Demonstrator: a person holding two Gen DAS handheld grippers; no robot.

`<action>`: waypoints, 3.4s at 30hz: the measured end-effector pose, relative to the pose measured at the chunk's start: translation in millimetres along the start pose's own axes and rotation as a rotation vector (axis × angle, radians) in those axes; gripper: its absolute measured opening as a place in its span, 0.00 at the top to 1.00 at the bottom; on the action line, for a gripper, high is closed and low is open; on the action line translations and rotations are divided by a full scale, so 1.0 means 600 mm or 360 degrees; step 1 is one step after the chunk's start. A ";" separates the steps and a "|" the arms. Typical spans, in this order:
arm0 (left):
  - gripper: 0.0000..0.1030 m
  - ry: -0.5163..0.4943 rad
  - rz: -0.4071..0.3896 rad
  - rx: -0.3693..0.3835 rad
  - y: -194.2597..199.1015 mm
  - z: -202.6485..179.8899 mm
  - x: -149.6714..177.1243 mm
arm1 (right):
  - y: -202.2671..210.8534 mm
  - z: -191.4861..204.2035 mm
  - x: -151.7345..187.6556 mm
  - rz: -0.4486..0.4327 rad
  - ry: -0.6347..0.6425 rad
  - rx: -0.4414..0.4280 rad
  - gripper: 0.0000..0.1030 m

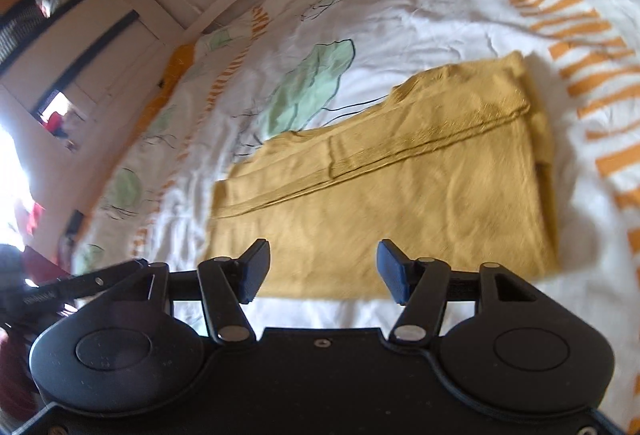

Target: Fold small clothes

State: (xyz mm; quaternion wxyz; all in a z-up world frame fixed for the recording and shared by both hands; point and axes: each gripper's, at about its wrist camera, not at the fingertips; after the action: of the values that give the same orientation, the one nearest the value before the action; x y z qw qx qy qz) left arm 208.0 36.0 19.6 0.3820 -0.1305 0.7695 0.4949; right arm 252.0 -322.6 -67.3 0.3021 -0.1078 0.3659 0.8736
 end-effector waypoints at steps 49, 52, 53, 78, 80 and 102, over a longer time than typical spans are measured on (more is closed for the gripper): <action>0.37 -0.0195 -0.0104 -0.0582 -0.214 0.066 0.065 | -0.255 0.051 -0.125 -0.0383 0.0536 0.0622 0.30; 0.37 -0.0208 -0.0029 -0.0547 -0.213 0.071 0.050 | -0.232 0.041 -0.110 -0.0385 0.0562 0.0598 0.30; 0.37 -0.0211 -0.0001 -0.0529 -0.214 0.073 0.043 | -0.227 0.039 -0.107 -0.0380 0.0571 0.0591 0.30; 0.38 0.0269 -0.0018 -0.0457 -0.274 0.249 -0.141 | -0.222 -0.024 -0.090 -0.0366 0.0577 0.0589 0.22; 0.38 0.0303 -0.0047 -0.0488 -0.263 0.255 -0.148 | -0.223 -0.026 -0.088 -0.0379 0.0585 0.0583 0.21; 0.37 -0.0176 0.0266 -0.0691 -0.227 0.077 -0.082 | -0.224 -0.018 -0.072 -0.0340 0.0716 0.0577 0.01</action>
State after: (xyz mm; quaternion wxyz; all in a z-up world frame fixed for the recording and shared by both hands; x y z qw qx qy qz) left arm 341.1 2.2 -45.2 0.3443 -0.1181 0.6312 0.6849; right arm 367.3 -275.9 -134.4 0.3180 -0.2807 0.5601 0.7116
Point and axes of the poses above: each gripper's, at about its wrist camera, not at the fingertips, and y roughly against the way its jaws point, z to its left, x to its underside, and after that the axes turned 12 degrees about -y, right-handed
